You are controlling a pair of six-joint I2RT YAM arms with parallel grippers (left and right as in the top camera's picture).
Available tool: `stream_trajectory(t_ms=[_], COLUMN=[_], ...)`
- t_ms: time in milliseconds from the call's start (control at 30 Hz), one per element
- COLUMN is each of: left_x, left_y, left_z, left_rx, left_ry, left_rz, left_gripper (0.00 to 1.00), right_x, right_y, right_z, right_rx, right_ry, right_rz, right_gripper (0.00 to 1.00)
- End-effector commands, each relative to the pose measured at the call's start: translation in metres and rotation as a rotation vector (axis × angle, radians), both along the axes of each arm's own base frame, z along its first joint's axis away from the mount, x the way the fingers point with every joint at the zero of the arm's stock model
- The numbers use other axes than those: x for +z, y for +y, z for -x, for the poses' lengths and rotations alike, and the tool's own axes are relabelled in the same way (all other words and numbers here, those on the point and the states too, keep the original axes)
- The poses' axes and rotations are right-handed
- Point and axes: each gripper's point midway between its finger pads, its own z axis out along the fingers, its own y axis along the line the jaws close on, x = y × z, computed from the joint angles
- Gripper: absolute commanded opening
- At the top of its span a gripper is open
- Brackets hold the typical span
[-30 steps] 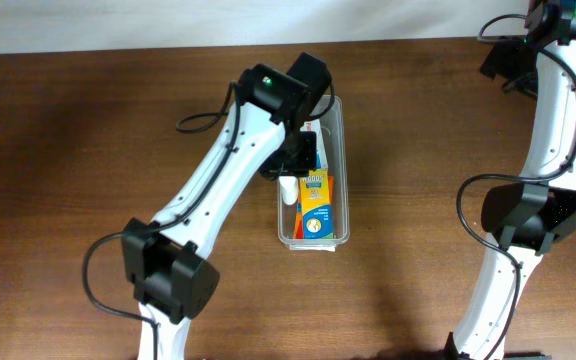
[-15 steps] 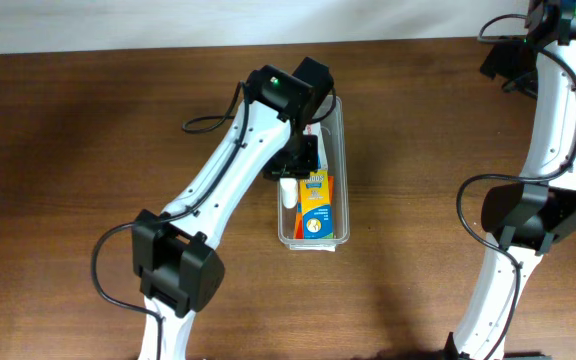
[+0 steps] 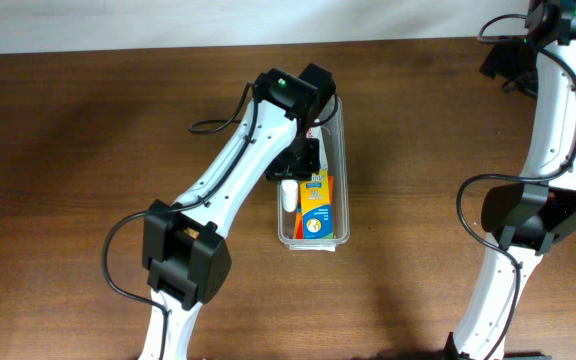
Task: Pack container
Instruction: 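Lower the spray bottle into the container beside the yellow box, then release the bottle and move the left gripper to the gold jar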
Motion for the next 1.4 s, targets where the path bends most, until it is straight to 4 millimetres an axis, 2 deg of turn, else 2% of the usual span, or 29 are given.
stream_trajectory(t_ms=[0,133,500,533,600,1033,1200,1367], left_x=[-0.016,-0.022,-0.021,-0.021,-0.021,-0.021,-0.009,0.025], left_y=[-0.004,-0.004,-0.003,-0.003,-0.003,-0.003,-0.003,-0.005], left_z=[0.0,0.003,0.007,0.007,0.008,0.007,-0.005,-0.033], left_rx=[-0.004,-0.003,-0.002,-0.002,-0.002,-0.001,-0.014,-0.014], left_ry=[0.037,0.065,0.083,0.083,0.083,0.081,0.038,-0.083], left_rz=[-0.02,-0.025,-0.024,-0.024,-0.024,-0.023,0.007,0.078], left_gripper=[0.26,0.26,0.27,0.35,0.41,0.42,0.41,0.44], right_x=[0.002,0.002,0.002,0.002,0.002,0.002,0.002,0.002], right_y=[-0.003,-0.003,-0.003,-0.003,-0.003,-0.003,-0.003,-0.003], right_z=[-0.002,-0.002,-0.002,-0.002,-0.002,-0.002,-0.002,-0.002], right_rx=[-0.011,-0.011,-0.011,-0.011,-0.011,-0.011,-0.011,-0.011], right_ry=[-0.008,-0.008,-0.008,-0.008,-0.008,-0.008,-0.008,-0.008], right_rz=[0.018,0.018,0.018,0.018,0.018,0.018,0.018,0.018], right_gripper=[0.98,0.99,0.98,0.98,0.98,0.98,0.98,0.98])
